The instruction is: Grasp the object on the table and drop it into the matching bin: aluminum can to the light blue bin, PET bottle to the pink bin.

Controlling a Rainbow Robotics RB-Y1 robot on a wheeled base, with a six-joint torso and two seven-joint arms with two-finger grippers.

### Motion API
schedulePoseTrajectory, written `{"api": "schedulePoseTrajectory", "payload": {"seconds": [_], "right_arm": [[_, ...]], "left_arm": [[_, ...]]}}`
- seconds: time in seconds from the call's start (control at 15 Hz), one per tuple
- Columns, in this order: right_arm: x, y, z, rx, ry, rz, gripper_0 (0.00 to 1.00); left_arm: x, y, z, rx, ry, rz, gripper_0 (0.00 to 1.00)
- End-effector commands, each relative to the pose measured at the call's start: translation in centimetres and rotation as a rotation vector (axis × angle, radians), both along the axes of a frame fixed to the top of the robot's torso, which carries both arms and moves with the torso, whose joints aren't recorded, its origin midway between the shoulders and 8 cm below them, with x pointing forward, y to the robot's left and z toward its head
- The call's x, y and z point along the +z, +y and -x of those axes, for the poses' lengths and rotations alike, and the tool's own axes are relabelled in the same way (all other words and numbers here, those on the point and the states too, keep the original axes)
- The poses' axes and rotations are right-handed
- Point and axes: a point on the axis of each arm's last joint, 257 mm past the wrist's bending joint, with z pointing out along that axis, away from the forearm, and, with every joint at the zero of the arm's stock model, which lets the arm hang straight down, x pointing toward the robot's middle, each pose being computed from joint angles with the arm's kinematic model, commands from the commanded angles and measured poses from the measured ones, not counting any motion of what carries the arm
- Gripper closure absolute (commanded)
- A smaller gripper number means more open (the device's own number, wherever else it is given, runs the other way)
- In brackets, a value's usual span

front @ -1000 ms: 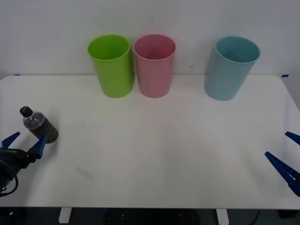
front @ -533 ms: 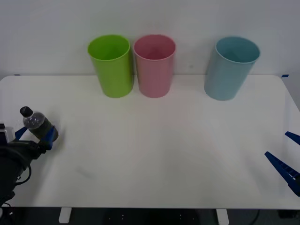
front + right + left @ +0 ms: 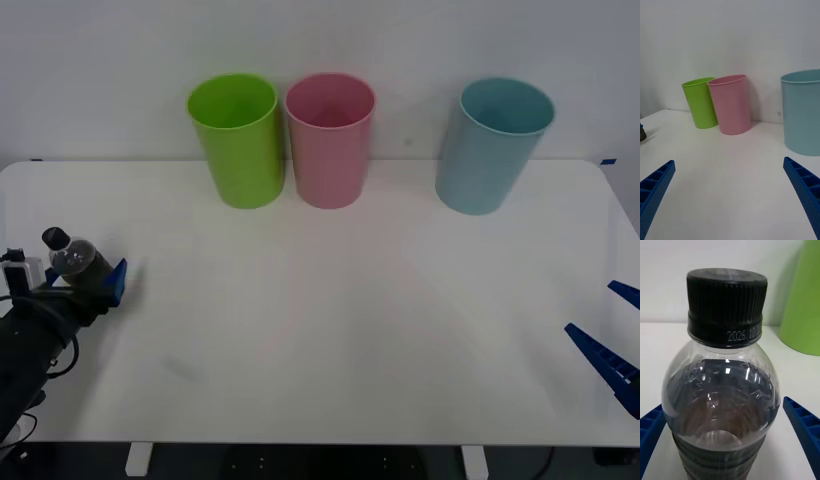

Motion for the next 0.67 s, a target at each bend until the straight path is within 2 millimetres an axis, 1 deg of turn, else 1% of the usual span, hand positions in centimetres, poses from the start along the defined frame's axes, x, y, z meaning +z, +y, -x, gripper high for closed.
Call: {"api": "schedulePoseTrajectory", "payload": {"seconds": [0.07, 0.13, 0.2, 0.27, 0.67], "right_arm": [[0.0, 0.0, 0.0, 0.0, 0.0, 0.0, 0.0], [0.0, 0.0, 0.0, 0.0, 0.0, 0.0, 0.0], [0.0, 0.0, 0.0, 0.0, 0.0, 0.0, 0.0], [0.0, 0.0, 0.0, 0.0, 0.0, 0.0, 0.0], [0.0, 0.0, 0.0, 0.0, 0.0, 0.0, 0.0]], "left_arm": [[-0.03, 0.07, 0.03, 0.003, 0.001, 0.002, 0.0], [-0.02, 0.03, 0.03, 0.001, 0.0, 0.001, 0.14], [-0.05, -0.04, 0.02, -0.001, 0.0, -0.004, 0.95], [0.01, 0.09, 0.03, 0.0, -0.001, -0.012, 1.0], [0.04, 0.11, 0.12, -0.004, -0.004, -0.023, 1.0]]}}
